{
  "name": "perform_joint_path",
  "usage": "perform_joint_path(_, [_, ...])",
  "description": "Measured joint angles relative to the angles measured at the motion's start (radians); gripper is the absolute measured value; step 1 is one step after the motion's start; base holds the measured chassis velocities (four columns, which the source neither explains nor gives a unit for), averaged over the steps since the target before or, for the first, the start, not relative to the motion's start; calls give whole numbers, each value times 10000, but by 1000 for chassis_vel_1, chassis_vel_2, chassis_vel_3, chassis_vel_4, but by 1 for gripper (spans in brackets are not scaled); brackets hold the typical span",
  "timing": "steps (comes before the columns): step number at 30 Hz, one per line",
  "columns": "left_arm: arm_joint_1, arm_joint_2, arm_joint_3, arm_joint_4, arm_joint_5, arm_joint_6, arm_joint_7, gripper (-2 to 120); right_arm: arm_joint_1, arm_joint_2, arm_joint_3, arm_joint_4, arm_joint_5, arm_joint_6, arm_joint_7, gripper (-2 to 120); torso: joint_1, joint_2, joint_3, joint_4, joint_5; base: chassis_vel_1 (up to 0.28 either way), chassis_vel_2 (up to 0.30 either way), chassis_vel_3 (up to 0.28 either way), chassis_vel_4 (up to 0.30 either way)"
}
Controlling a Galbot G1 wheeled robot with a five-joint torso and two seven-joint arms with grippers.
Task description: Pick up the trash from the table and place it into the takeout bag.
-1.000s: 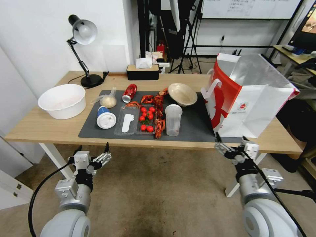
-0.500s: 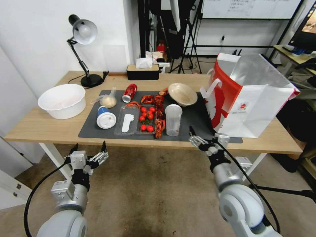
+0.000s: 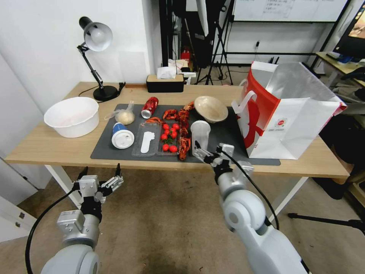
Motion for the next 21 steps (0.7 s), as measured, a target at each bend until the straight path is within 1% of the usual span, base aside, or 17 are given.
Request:
perform_joint_path(10, [34, -22, -78, 25, -1, -262, 0, 100, 331, 266, -317, -388, -73, -337, 467, 98, 0, 0, 0, -1, -1, 0, 0, 0, 0])
perform_joint_path(11, [36, -24, -90, 44, 0, -323, 0, 100, 402, 328, -368, -465, -118, -442, 576, 92, 0, 0, 0, -1, 0, 0, 0, 0, 0])
perform_joint_path(12, [36, -24, -90, 44, 0, -323, 0, 100, 402, 328, -368, -465, -118, -442, 576, 92, 0, 0, 0, -1, 0, 0, 0, 0, 0])
perform_joint_path(15, [40, -33, -106, 132, 2, -517, -4, 100, 700, 511, -500, -808, -272, -550, 854, 80, 0, 1, -1, -1, 0, 0, 0, 0, 0])
perform_joint_path(16, [40, -33, -106, 132, 2, -517, -4, 100, 700, 511, -500, -808, -272, -550, 854, 80, 0, 1, -1, -1, 0, 0, 0, 0, 0])
perform_joint_path(18, [42, -33, -107, 193, 23, -588, -6, 100, 772, 543, -512, -891, -279, -551, 889, 73, 0, 0, -1, -1, 0, 0, 0, 0, 0])
perform_joint_path(19, [42, -33, -107, 193, 23, -588, -6, 100, 772, 543, -512, -891, -279, -551, 889, 73, 0, 0, -1, -1, 0, 0, 0, 0, 0])
perform_joint_path(20, [42, -33, -103, 233, 41, -629, -10, 100, 817, 557, -526, -975, -279, -569, 916, 67, 0, 0, -1, -1, 0, 0, 0, 0, 0])
perform_joint_path(21, [37, -35, -100, 246, 44, -649, -12, 100, 836, 569, -530, -1009, -275, -609, 940, 64, -1, 1, -1, -1, 0, 0, 0, 0, 0])
